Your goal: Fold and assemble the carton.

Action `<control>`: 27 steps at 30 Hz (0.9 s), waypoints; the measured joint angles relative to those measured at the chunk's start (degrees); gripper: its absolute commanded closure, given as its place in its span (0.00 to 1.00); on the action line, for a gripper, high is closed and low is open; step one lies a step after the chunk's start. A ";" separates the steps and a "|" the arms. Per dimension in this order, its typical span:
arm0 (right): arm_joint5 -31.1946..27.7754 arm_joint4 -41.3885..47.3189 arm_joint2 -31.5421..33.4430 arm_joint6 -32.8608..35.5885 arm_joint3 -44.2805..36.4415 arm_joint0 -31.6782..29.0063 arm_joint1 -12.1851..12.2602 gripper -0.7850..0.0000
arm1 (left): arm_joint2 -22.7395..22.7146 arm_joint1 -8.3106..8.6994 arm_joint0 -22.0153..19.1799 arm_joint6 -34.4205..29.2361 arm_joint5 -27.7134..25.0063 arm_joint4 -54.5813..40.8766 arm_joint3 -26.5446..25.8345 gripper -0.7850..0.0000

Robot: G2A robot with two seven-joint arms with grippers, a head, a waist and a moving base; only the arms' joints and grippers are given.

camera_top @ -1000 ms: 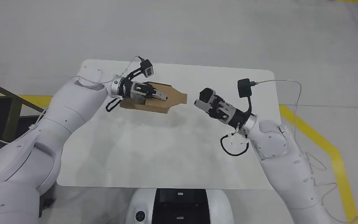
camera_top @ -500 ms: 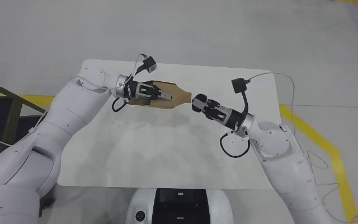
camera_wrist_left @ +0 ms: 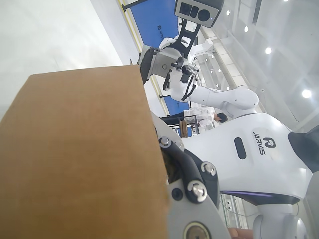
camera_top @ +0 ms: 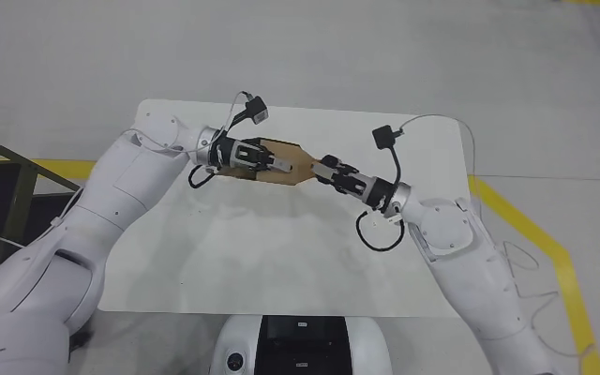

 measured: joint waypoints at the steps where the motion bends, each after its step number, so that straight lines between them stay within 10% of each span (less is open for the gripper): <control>1: 0.25 -0.02 -0.11 0.01 0.22 0.15 -0.02 0.31 | -0.21 -0.09 0.05 -0.07 0.07 0.04 -0.09 1.00; 15: 0.82 2.19 -1.31 0.78 2.04 2.37 -0.42 0.20 | -1.68 -1.58 0.12 -0.72 0.72 0.38 -0.03 1.00; 22: 0.20 1.99 0.84 -0.21 2.20 1.55 -0.06 0.33 | -2.62 -2.20 0.01 -0.74 0.74 1.04 2.16 1.00; 24: 0.12 1.93 1.44 -0.38 2.31 1.28 0.05 0.53 | -3.00 -2.27 0.04 -0.79 0.78 1.11 2.42 1.00; 26: -0.16 1.98 2.15 -0.57 2.10 0.93 0.18 1.00 | -3.51 -2.31 0.08 -0.66 0.66 1.43 2.86 1.00; 27: -0.26 2.00 2.42 -0.58 1.90 0.76 0.23 1.00 | -3.71 -2.33 0.10 -0.60 0.60 1.57 3.04 1.00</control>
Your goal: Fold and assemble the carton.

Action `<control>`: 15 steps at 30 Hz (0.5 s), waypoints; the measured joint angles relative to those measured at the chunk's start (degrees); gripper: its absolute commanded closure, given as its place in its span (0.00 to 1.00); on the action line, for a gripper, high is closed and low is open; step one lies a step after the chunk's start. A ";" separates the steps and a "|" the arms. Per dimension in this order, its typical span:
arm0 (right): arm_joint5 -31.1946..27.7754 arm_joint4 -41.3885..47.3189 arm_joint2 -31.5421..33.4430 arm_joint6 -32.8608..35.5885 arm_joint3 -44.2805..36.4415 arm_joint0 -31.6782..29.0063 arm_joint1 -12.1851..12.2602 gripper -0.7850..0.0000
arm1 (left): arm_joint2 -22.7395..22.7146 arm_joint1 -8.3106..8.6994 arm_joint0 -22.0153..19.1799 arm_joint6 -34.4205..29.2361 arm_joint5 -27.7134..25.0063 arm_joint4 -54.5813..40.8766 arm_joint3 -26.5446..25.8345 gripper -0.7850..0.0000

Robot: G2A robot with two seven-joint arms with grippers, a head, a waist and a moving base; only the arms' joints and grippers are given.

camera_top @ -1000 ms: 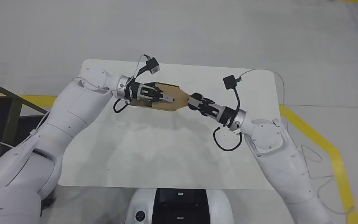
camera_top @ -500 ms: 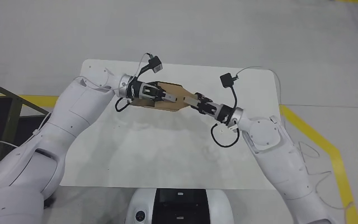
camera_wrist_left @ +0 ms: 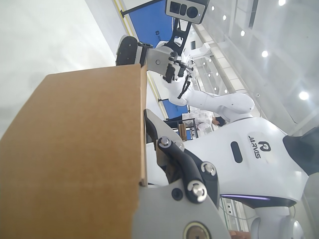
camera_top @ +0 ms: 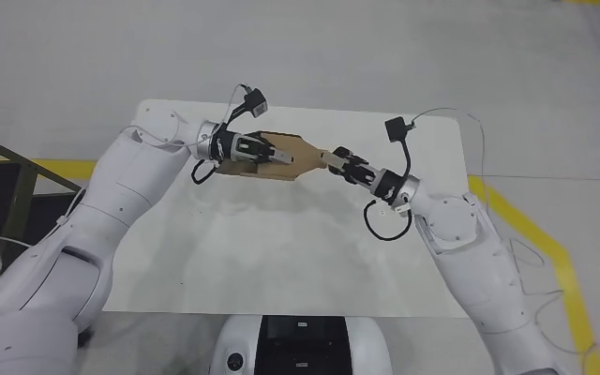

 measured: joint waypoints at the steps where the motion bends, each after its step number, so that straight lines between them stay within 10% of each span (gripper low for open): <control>1: -0.11 0.00 0.30 0.02 -0.32 -0.21 0.07 1.00 | -0.24 -0.04 0.03 0.09 -0.09 0.18 0.16 1.00; 15: -0.97 -1.02 -0.30 -0.23 -2.10 -0.39 0.12 1.00 | -1.66 -1.03 0.94 -0.07 0.07 1.19 -0.47 1.00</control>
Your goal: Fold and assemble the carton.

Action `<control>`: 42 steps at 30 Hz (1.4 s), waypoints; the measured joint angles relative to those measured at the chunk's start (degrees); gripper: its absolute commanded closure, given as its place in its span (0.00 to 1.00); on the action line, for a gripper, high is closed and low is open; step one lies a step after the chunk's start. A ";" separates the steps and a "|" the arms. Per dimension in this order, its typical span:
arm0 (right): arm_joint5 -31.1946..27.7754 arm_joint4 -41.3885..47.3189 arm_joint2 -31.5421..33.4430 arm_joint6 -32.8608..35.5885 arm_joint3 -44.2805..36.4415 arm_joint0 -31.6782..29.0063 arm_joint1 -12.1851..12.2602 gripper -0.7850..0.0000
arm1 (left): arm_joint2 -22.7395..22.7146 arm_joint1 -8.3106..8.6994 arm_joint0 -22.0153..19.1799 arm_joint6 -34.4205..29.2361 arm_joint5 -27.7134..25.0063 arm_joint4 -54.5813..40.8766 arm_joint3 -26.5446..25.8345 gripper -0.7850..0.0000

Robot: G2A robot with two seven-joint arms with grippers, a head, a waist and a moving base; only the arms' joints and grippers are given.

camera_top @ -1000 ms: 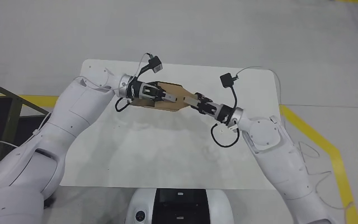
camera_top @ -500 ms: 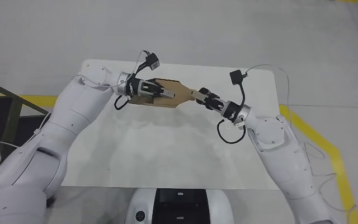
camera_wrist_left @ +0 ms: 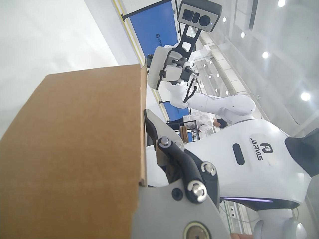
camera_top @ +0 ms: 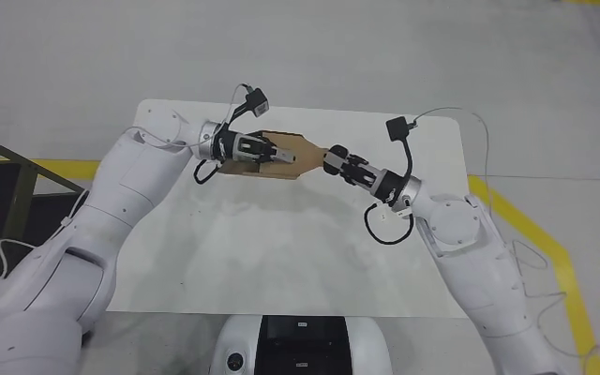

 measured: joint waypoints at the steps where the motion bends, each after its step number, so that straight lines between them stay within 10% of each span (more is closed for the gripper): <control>1: 0.02 -0.08 -0.19 0.00 0.20 0.11 -0.03 1.00 | -0.16 -0.06 0.12 -0.12 0.12 -0.11 -0.18 1.00; 22: 0.99 -0.33 -3.54 0.14 2.61 2.13 -0.66 1.00 | -2.74 -0.85 2.24 -1.44 1.44 -1.70 -3.90 1.00; 33: 0.41 4.42 -3.96 0.13 3.73 2.54 -1.06 0.59 | -3.53 -1.34 2.60 -1.78 1.78 -1.34 -3.92 1.00; 42: -0.05 11.57 -3.52 2.05 4.43 1.95 -1.24 0.50 | -4.50 -1.44 3.23 -1.91 1.92 -0.45 -4.06 1.00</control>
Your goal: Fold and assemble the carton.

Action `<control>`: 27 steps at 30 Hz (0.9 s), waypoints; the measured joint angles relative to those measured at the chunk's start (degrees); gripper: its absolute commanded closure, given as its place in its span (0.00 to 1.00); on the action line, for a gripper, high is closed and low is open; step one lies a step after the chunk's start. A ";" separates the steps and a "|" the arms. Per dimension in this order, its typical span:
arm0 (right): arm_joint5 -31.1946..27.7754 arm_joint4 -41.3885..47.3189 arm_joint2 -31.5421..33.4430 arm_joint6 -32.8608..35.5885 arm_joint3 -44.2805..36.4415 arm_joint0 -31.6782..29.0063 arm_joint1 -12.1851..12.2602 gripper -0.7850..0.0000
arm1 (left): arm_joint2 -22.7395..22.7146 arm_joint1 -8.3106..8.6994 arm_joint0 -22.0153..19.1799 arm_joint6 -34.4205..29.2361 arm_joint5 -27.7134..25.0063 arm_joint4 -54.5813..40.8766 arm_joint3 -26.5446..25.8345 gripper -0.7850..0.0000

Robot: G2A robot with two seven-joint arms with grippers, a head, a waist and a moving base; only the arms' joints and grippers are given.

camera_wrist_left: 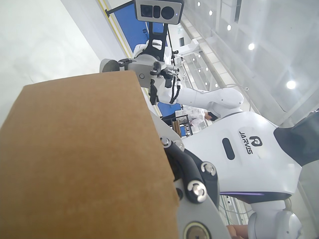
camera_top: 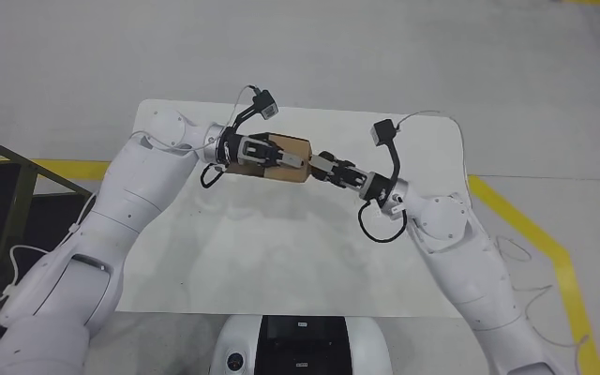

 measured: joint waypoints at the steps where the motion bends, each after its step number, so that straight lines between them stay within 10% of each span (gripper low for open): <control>1: -0.08 0.69 0.02 0.14 -0.11 -0.04 -0.02 0.50 | -0.12 -0.02 0.10 -0.02 0.02 0.04 -0.13 1.00; 27: -1.87 2.89 -1.54 1.63 -1.66 -0.22 -0.40 0.57 | -1.99 -0.98 1.19 0.71 -0.71 -0.14 0.18 1.00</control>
